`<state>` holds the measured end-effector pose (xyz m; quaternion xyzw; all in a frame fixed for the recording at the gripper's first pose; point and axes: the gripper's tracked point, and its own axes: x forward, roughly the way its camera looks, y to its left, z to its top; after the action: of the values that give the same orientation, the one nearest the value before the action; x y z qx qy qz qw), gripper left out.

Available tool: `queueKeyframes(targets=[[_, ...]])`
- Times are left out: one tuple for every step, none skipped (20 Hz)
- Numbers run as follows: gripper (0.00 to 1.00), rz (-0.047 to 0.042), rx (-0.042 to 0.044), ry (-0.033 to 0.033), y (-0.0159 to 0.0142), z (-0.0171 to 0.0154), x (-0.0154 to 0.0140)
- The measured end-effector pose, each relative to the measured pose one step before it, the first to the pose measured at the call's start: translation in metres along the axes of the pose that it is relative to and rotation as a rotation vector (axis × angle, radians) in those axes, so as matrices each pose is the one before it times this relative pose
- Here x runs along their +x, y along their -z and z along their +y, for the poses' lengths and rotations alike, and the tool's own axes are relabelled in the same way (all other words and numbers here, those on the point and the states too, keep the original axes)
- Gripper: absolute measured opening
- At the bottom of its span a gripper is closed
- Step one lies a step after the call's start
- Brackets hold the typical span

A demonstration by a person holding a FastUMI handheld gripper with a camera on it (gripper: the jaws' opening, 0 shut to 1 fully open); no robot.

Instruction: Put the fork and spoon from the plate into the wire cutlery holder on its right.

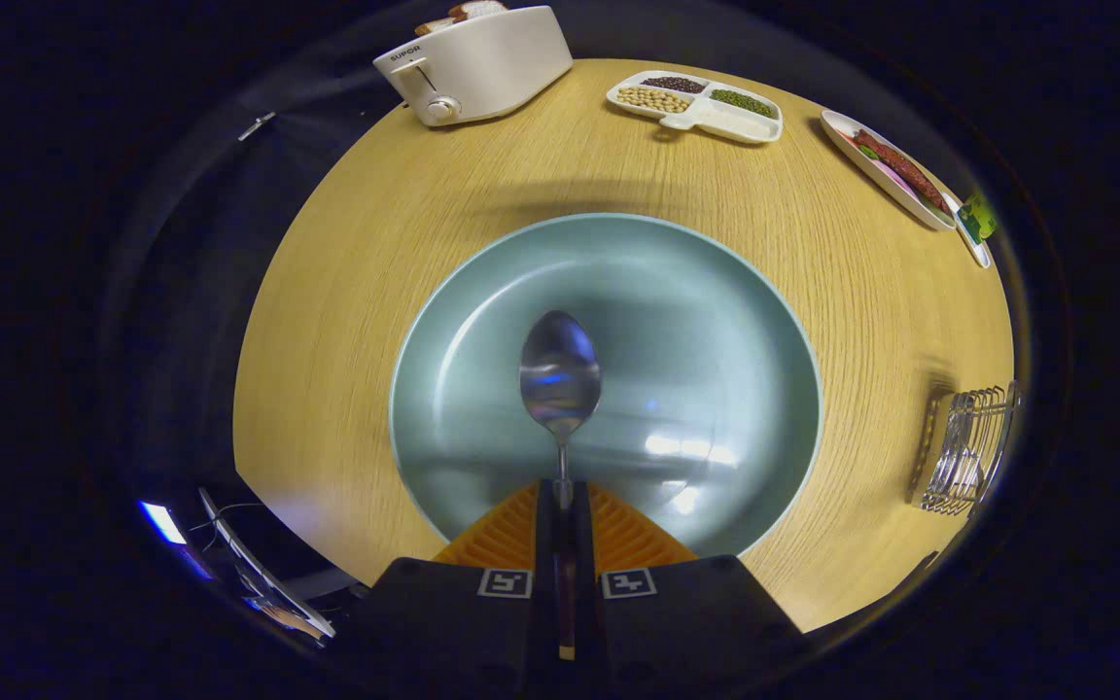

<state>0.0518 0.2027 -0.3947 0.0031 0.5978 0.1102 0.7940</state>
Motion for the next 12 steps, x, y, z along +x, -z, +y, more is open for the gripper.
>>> queueKeyframes(targets=[[0.09,0.01007,-0.01263,-0.00952,0.00181,-0.00077,-0.0024],[0.08,0.00436,-0.00404,-0.01215,0.00167,0.00002,-0.0014],[0.09,-0.00166,-0.00152,-0.01346,0.00053,0.0012,-0.00418],[0.08,-0.00926,-0.00314,-0.01102,-0.00202,-0.00023,-0.00582],[0.09,-0.01108,-0.00758,-0.01176,-0.00249,0.00091,-0.00529],[0.09,0.00386,-0.01318,-0.01084,0.00177,-0.00098,-0.00556],[0.09,-0.00751,-0.00577,0.00144,0.00097,-0.00364,-0.00603],[0.08,-0.00796,-0.00279,0.00084,0.00206,-0.00464,-0.00648],[0.08,-0.00056,0.00319,-0.00237,0.00265,-0.00407,-0.00546],[0.08,-0.00647,0.0158,-0.01301,0.002,-0.00243,-0.00671],[0.08,-0.00261,0.0188,-0.01043,0.00105,-0.00232,-0.00655],[0.09,-0.00768,0.01591,-0.01646,-0.00014,-0.00082,-0.0077]])
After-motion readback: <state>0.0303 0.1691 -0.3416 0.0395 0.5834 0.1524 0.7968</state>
